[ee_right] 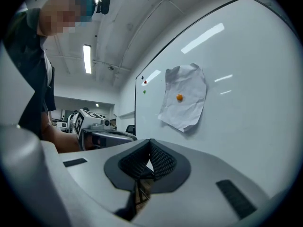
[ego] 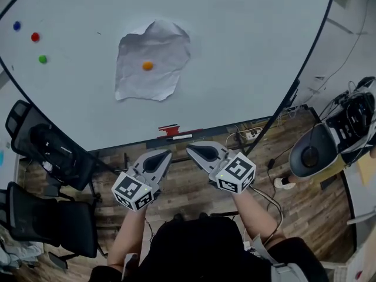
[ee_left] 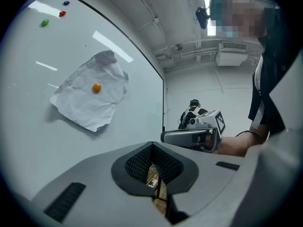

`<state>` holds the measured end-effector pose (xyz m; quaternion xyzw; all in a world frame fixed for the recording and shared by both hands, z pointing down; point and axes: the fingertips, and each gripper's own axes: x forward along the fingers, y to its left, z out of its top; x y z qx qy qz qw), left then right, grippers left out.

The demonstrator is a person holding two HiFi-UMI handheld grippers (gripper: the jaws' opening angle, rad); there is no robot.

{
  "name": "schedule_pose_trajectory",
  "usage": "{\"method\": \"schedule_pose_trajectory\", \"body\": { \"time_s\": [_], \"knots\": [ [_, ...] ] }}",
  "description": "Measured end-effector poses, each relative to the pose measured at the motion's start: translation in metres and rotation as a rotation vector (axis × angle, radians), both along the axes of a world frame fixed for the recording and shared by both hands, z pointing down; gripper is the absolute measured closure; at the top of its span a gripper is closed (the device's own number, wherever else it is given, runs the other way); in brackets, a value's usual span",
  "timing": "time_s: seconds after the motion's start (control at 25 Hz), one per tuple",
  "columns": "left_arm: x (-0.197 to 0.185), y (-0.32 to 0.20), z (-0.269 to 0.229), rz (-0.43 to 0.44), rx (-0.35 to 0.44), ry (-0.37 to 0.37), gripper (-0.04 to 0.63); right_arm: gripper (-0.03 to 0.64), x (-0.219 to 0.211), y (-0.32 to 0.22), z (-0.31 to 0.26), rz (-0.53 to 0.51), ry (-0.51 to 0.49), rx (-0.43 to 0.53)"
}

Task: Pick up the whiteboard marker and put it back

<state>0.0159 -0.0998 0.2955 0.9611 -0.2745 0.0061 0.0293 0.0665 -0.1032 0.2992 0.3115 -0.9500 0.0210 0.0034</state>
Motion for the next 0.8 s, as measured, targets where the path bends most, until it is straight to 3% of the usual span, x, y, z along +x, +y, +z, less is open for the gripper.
{"method": "schedule_pose_trajectory", "body": {
  "time_s": [0.28, 0.44, 0.8],
  "knots": [
    [0.007, 0.013, -0.001, 0.039, 0.016, 0.042, 0.589, 0.598, 0.014, 0.001, 0.019, 0.011, -0.006, -0.012],
    [0.01, 0.016, 0.0, 0.067, 0.027, 0.074, 0.589, 0.598, 0.019, -0.009, 0.031, 0.001, 0.079, 0.007],
    [0.017, -0.002, 0.016, 0.057, 0.011, 0.072, 0.589, 0.598, 0.034, -0.02, 0.024, -0.005, -0.022, 0.032]
  ]
}}
